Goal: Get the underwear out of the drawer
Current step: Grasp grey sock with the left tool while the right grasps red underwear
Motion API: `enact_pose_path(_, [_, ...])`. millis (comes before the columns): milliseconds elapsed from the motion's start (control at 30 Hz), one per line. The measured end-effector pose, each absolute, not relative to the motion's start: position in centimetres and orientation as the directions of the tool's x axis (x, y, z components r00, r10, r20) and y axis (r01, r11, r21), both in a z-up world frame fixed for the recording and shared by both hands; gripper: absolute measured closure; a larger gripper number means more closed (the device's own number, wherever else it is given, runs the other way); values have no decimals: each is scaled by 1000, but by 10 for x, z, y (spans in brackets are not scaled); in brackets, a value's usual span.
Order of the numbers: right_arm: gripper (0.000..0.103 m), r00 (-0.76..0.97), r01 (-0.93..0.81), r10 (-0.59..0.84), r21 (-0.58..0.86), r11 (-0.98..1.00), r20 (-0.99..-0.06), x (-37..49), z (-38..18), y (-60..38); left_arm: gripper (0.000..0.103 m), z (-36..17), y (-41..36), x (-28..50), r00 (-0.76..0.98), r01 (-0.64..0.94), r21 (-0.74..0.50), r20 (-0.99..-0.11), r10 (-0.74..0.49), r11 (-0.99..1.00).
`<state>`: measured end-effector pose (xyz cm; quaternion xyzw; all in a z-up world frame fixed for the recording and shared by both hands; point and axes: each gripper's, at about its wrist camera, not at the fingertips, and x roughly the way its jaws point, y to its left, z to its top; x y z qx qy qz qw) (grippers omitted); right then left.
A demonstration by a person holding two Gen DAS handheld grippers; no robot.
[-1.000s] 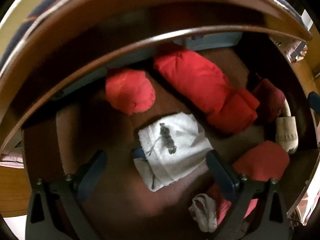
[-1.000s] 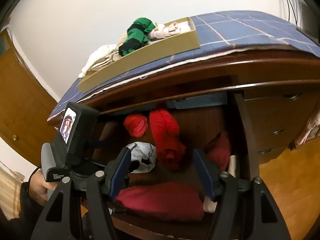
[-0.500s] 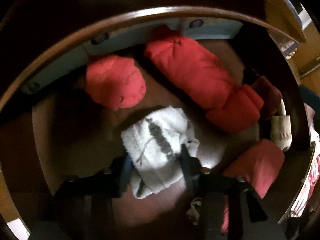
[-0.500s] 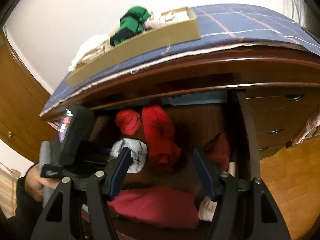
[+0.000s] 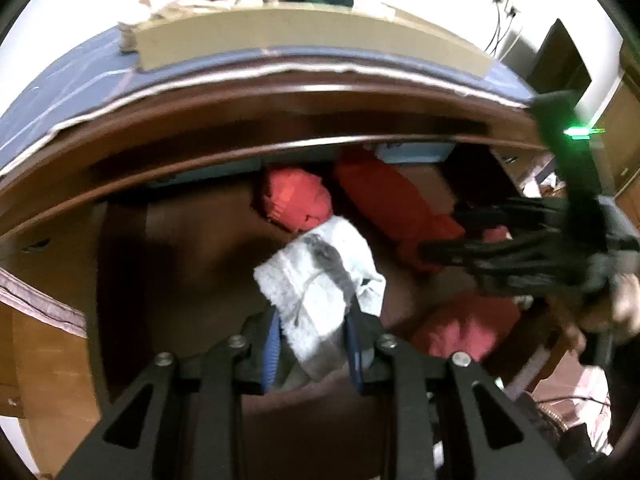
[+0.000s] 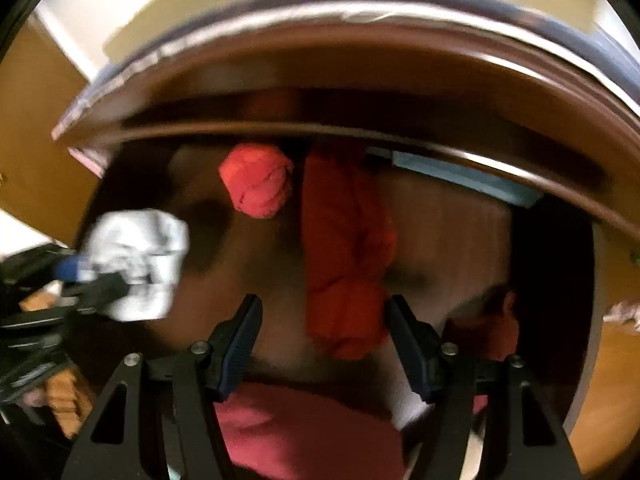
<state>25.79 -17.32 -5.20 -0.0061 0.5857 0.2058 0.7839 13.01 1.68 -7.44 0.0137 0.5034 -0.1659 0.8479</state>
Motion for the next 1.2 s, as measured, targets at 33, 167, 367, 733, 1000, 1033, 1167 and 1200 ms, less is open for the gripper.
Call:
enact_pose_path(33, [37,223,-346,288,201,916,-931,261,-55,-169,77,-74,13,126,450,297,-137,-853,-265,945])
enact_pose_path(167, [37,212,-398,196,99,912,-957,270,-66,-155,77,-63,29,125,498,294,-107,-831,-248,950])
enact_pose_path(367, [38,227,-446,116,3,895,-967,278,-79,-140,77,-58,42,118,514,287,-136,-813,-272,948])
enact_pose_path(733, [57,186,-478,108,6,879,-977,270,-79,-146,77,-56,42,113,525,287,-136,-806,-274,948])
enact_pose_path(1000, [58,251,-289,448,376,881,-858,232,-24,-209,77,-53,44,112,543,264,-163,-789,-286,951])
enact_pose_path(1033, [58,281,-265,493,427,864,-823,224,-18,-216,77,-51,43,111,549,261,-169,-784,-290,950])
enact_pose_path(1167, [58,377,-213,571,532,820,-729,195,-9,-212,77,-44,37,106,564,267,-178,-768,-304,947])
enact_pose_path(1200, [58,391,-203,583,551,810,-712,190,-10,-214,77,-42,34,105,564,271,-177,-767,-306,946])
